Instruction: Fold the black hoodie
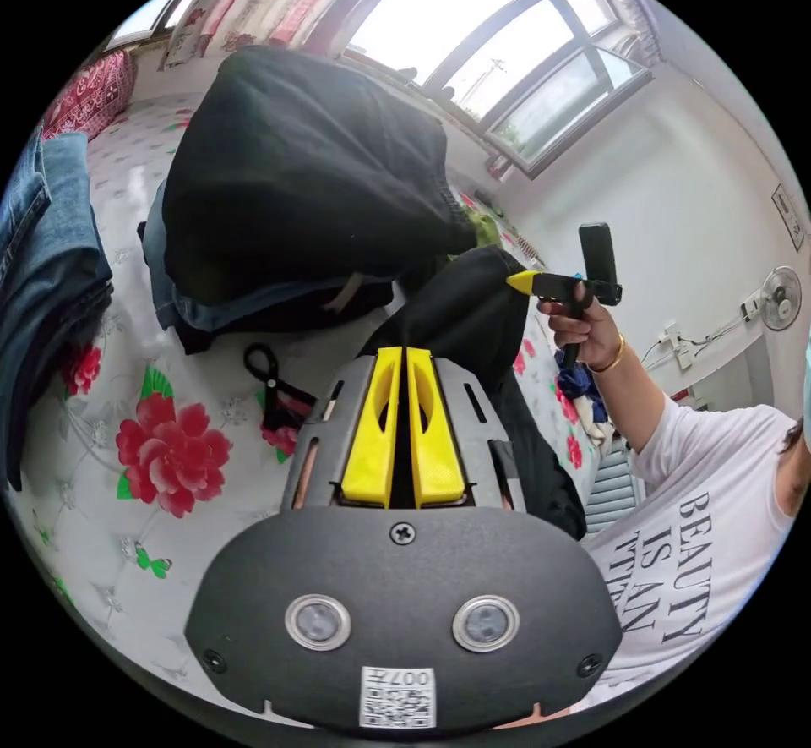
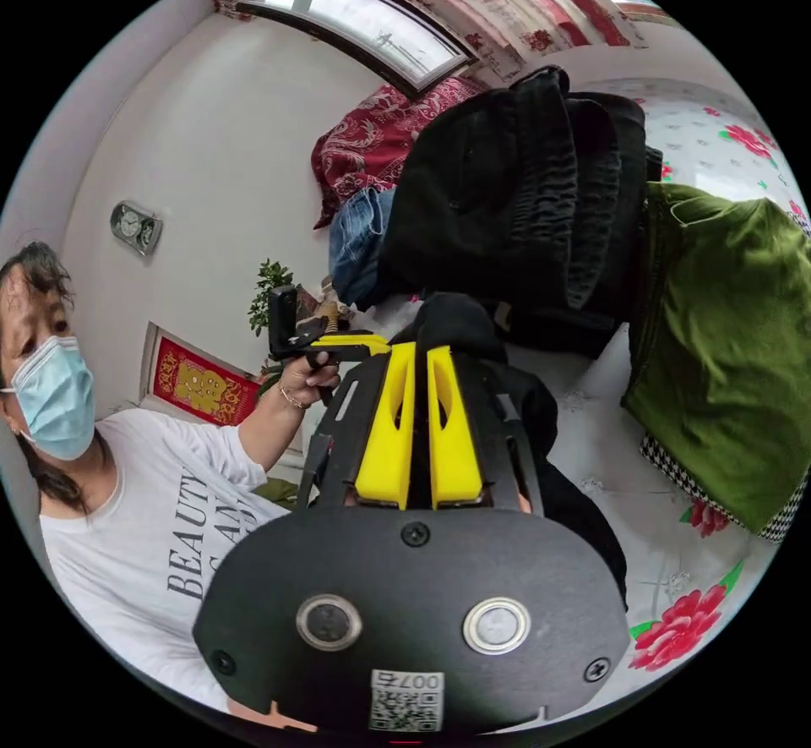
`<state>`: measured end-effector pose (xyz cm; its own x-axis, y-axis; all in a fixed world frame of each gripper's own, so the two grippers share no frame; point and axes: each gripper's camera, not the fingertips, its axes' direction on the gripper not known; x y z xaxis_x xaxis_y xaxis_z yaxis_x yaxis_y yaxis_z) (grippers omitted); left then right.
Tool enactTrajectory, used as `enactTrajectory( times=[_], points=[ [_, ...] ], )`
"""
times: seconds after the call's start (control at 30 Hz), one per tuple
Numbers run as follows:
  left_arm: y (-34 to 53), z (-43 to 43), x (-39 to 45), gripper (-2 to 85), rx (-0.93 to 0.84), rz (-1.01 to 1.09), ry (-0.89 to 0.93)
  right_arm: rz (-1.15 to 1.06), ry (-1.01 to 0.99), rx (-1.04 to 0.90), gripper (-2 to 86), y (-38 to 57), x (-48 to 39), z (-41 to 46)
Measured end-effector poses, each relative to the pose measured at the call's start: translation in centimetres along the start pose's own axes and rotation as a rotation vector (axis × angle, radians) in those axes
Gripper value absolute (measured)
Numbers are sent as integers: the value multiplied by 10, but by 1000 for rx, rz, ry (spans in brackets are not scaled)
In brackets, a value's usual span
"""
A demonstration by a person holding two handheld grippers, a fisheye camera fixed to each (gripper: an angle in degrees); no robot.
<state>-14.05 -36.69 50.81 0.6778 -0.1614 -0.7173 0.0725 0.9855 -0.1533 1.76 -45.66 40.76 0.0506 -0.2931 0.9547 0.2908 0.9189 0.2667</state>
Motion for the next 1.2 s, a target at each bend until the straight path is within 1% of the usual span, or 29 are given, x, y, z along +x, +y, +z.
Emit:
enactTrajectory(
  times=[0.07, 0.17, 0.23, 0.27, 0.33, 0.4, 0.43, 0.47, 0.5, 0.53, 0.6, 0.63, 0.7, 0.77, 0.83, 0.9, 0.93, 1.0, 1.07, 1.1, 1.13, 1.2],
  points=[
    [17, -16, 28, -8, 9, 18, 14, -34, -14, -21, 0, 17, -30, -17],
    [58, -26, 65, -7, -7, 16, 61, -69, 29, -43, 0, 66, -79, -35],
    [91, -20, 80, -6, -51, -13, 82, -105, 81, -59, 0, 107, -104, -37],
    [115, -11, 87, -5, -82, -10, 76, -117, 141, -57, 1, 138, -117, -33],
    [155, 10, 89, -1, -146, -23, 49, -104, 187, -61, 3, 188, -125, -17],
    [202, 41, 77, 12, -283, -133, -16, 24, 208, -152, 9, 250, -113, 21],
    [212, 46, 73, 17, -308, -160, -16, 59, 219, -184, 11, 263, -110, 30],
    [226, 50, 69, 42, -328, -206, -1, 102, 245, -220, 16, 282, -109, 39],
    [233, 46, 67, 60, -306, -231, 19, 107, 264, -208, 20, 293, -114, 38],
    [234, 43, 68, 65, -288, -232, 26, 103, 275, -184, 22, 296, -118, 34],
    [228, 27, 76, 77, -222, -200, 14, 119, 307, -41, 27, 299, -124, 7],
    [225, 24, 79, 78, -202, -185, 14, 131, 303, -6, 29, 298, -123, 0],
    [202, 19, 97, 79, -125, -100, 45, 140, 240, 124, 34, 288, -117, -23],
    [184, 30, 113, 83, -101, -16, 41, 83, 206, 167, 39, 274, -120, -23],
    [173, 53, 127, 89, -129, 57, 46, 9, 214, 153, 44, 262, -128, -9],
    [182, 98, 131, 98, -257, 97, 0, -52, 283, 56, 53, 260, -136, 24],
    [189, 109, 129, 98, -292, 99, -21, -47, 312, 20, 55, 264, -135, 34],
    [226, 131, 115, 86, -368, 74, -67, -2, 380, -149, 62, 289, -122, 71],
    [253, 131, 110, 70, -362, 80, -93, 16, 410, -227, 63, 315, -113, 88],
    [265, 125, 110, 64, -316, 85, -89, -2, 400, -132, 63, 328, -117, 81],
    [268, 123, 111, 63, -308, 90, -94, -4, 400, -116, 63, 330, -119, 79],
    [271, 119, 123, 64, -322, 146, -114, 5, 376, -161, 61, 320, -123, 73]
  ],
)
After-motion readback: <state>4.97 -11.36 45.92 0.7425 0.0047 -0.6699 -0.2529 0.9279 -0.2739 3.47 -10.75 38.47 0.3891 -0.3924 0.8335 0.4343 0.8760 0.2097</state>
